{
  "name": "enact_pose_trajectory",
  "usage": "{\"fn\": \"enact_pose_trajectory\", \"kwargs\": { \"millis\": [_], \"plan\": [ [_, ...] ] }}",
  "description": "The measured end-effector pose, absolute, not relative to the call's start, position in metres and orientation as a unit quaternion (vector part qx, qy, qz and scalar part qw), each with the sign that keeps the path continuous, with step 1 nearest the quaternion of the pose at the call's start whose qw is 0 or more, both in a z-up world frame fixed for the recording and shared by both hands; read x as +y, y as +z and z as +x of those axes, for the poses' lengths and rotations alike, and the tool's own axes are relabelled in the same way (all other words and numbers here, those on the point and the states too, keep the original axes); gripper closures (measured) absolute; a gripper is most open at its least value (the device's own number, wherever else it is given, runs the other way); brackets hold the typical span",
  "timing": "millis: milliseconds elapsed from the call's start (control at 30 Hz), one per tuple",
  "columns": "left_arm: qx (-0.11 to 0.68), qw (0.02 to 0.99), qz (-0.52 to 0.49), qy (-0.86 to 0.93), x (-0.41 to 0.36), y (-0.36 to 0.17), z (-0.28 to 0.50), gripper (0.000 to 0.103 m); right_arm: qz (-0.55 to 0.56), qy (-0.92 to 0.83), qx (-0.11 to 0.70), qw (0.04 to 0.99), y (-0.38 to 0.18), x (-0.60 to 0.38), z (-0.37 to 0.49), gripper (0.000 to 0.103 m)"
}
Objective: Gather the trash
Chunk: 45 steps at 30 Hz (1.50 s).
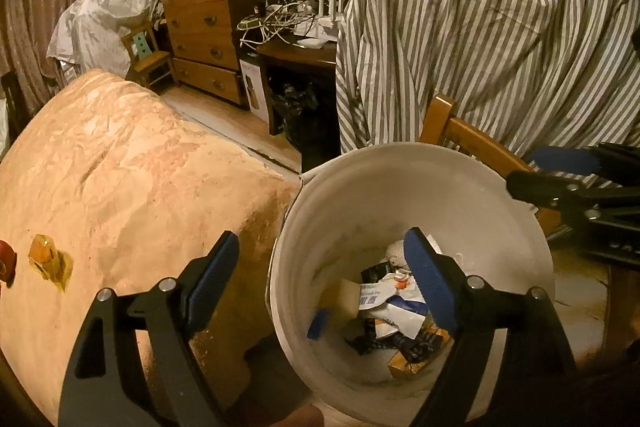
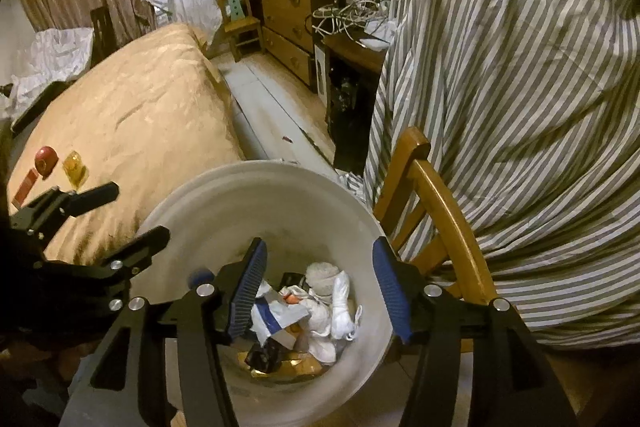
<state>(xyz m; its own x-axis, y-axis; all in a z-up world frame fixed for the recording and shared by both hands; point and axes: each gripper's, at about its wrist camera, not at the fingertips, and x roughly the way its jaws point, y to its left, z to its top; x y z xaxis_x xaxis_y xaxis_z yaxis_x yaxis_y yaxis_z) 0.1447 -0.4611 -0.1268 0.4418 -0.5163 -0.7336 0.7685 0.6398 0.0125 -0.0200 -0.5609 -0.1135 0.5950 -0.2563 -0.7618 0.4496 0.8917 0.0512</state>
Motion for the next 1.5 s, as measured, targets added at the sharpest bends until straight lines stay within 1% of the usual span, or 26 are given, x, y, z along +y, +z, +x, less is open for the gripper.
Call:
{"fn": "enact_pose_trajectory", "kwargs": {
  "millis": [100, 167, 233, 300, 400, 467, 533, 600, 767, 867, 1033, 1233, 1500],
  "plan": [
    [0.362, 0.828, 0.178, -0.391, -0.459, -0.129, 0.146, 0.018, 0.121, -0.198, 0.389, 0.891, -0.106, -0.554, -0.027, 0.037],
    [0.357, 0.826, 0.181, -0.397, -0.456, -0.126, 0.143, 0.018, 0.119, -0.201, 0.370, 0.899, -0.097, -0.544, -0.035, 0.032],
    [0.344, 0.829, 0.179, -0.402, -0.448, -0.119, 0.139, 0.013, 0.105, -0.211, 0.346, 0.908, -0.086, -0.530, -0.048, 0.030],
    [0.328, 0.836, 0.170, -0.406, -0.437, -0.109, 0.134, 0.006, 0.090, -0.224, 0.319, 0.917, -0.075, -0.513, -0.063, 0.026],
    [0.303, 0.846, 0.155, -0.410, -0.412, -0.092, 0.121, 0.006, 0.065, -0.245, 0.271, 0.929, -0.060, -0.476, -0.097, 0.017],
    [0.290, 0.851, 0.144, -0.412, -0.397, -0.083, 0.112, 0.006, 0.053, -0.248, 0.248, 0.935, -0.053, -0.454, -0.118, 0.015],
    [0.276, 0.857, 0.134, -0.413, -0.375, -0.074, 0.100, 0.006, 0.044, -0.252, 0.228, 0.939, -0.044, -0.428, -0.143, 0.009],
    [0.260, 0.866, 0.130, -0.405, -0.356, -0.065, 0.087, 0.006, 0.042, -0.254, 0.212, 0.943, -0.035, -0.410, -0.166, 0.007],
    [0.209, 0.888, 0.130, -0.388, -0.315, -0.044, 0.039, 0.006, 0.053, -0.263, 0.154, 0.951, -0.024, -0.363, -0.219, 0.005],
    [0.180, 0.889, 0.123, -0.402, -0.290, -0.035, 0.007, 0.005, 0.051, -0.256, 0.143, 0.955, -0.028, -0.343, -0.236, 0.005],
    [0.160, 0.890, 0.106, -0.414, -0.269, -0.033, -0.024, 0.005, 0.051, -0.258, 0.128, 0.956, -0.030, -0.324, -0.271, 0.005],
    [0.161, 0.892, 0.099, -0.411, -0.264, -0.034, -0.037, 0.005, 0.052, -0.252, 0.150, 0.955, -0.041, -0.326, -0.288, 0.005],
    [0.159, 0.888, 0.111, -0.417, -0.265, -0.034, -0.045, 0.005, 0.054, -0.268, 0.142, 0.951, -0.042, -0.340, -0.294, 0.005]
  ]
}}
